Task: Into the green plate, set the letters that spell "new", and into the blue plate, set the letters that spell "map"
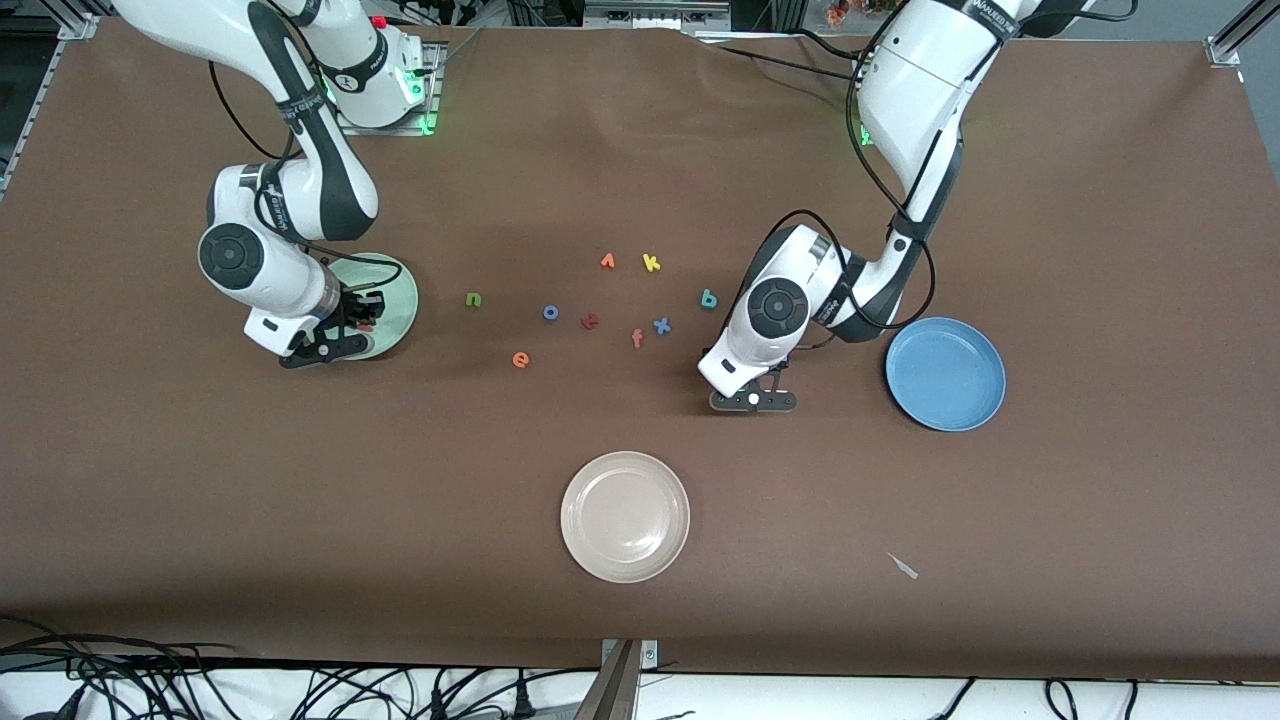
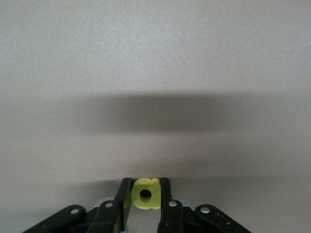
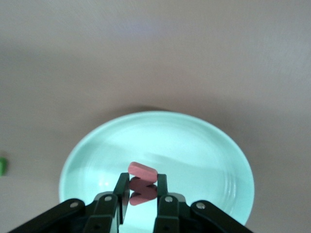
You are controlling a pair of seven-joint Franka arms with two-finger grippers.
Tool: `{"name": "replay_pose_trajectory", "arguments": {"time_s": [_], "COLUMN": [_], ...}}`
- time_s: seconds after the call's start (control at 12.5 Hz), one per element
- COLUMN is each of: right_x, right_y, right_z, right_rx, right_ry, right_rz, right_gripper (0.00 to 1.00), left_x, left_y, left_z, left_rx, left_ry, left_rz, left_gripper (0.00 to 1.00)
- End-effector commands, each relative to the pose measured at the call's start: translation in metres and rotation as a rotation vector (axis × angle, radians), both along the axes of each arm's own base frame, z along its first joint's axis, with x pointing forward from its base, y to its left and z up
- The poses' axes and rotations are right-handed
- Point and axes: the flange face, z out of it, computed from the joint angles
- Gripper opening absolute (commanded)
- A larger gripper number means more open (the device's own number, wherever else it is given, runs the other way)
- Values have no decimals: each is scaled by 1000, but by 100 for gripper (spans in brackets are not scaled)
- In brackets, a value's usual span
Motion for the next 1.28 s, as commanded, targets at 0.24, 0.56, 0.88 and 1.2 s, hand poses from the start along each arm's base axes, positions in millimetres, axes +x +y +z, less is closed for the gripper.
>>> {"name": "replay_pose_trajectory", "arguments": {"time_s": [0.24,0.56,0.88,1.2], "right_x": [-19,-17,-34,-50], "right_y": [4,75,139,154], "right_z": [-3,21,11,-7], "right_rx": [5,-13,2,12], "right_ry": [-13,9,-53,-61], "right_rz": [-23,-174,-369,-392], "right_gripper": [100,100,94,61], "left_x": [42,56,66,65], "left_y": [88,189,287,319], "left_z": [61,78,68,47], "left_rx": [44,-24,-57,-57], "left_ry": [170,296,343,314], "left_rz": [-203,-443,-640,-690], "left_gripper": [4,5,5,35]}}
